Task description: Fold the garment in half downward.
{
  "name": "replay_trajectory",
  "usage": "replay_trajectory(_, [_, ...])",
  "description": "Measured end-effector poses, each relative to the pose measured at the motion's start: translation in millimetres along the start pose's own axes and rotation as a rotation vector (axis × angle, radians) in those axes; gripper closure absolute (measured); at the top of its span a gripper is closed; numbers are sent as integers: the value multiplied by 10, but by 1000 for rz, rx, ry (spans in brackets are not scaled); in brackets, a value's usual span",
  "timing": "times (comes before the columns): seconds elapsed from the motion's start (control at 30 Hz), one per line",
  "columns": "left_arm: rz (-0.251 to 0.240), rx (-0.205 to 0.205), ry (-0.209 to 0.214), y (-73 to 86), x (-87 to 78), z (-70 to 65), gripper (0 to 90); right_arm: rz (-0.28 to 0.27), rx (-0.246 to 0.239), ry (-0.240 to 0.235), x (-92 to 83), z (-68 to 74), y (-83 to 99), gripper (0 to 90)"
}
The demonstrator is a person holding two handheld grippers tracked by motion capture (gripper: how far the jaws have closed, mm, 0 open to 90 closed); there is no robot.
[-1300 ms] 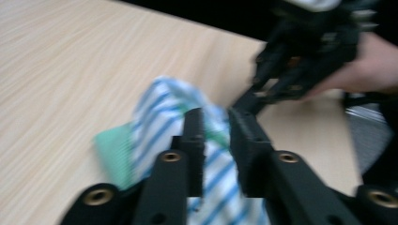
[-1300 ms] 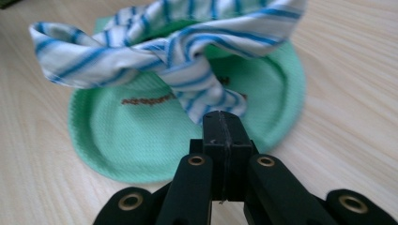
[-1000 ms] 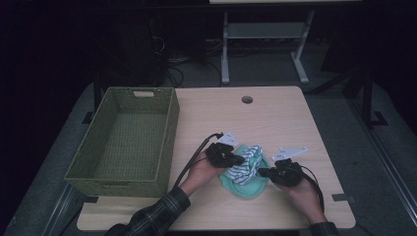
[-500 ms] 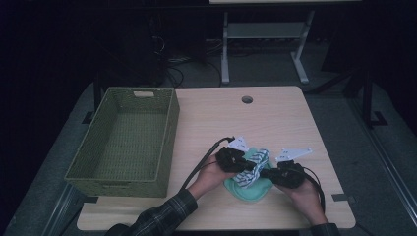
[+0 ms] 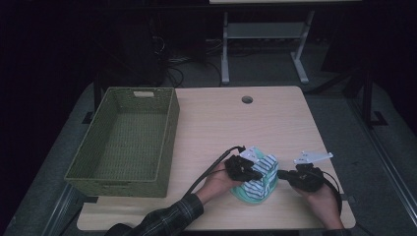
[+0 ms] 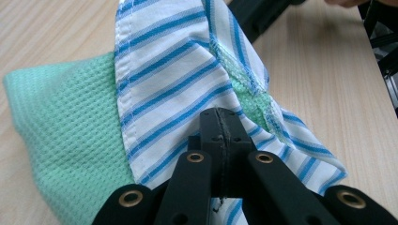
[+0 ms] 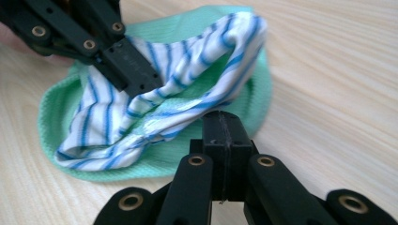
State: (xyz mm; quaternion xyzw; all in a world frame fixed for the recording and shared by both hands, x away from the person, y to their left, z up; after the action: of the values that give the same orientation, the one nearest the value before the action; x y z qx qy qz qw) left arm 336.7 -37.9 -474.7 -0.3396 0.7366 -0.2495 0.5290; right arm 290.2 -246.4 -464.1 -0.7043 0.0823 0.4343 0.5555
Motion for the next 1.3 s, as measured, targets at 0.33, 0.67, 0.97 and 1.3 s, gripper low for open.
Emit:
replay_trajectory(0.33, [-45, 4, -11, -87, -241, -51, 879, -45, 2, 41, -143, -109, -116, 898])
replay_trajectory(0.67, [-35, -47, -37, 42, -532, -109, 896, -82, -16, 25, -146, -74, -356, 898])
replay_trajectory(0.97, [-52, -95, -59, 209, -735, -158, 896, -98, -58, -9, -5, 64, -590, 899])
replay_trajectory(1.3, [-55, -111, -75, 318, -839, -166, 896, -65, -85, -30, 251, 174, -716, 899])
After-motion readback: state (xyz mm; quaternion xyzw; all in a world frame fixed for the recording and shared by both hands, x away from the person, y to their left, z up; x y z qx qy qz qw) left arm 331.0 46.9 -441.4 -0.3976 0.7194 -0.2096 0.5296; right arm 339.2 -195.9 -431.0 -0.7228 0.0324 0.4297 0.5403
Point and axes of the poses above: each handheld gripper's, and its own axes: x roughly forward along the jaws, y roughly out of its underside, z roughly to its left, the point moved 2 cm from there along x, roughly forward along the jaws, and after that the axes turned 14 degrees about y, right-handed, at the moved point
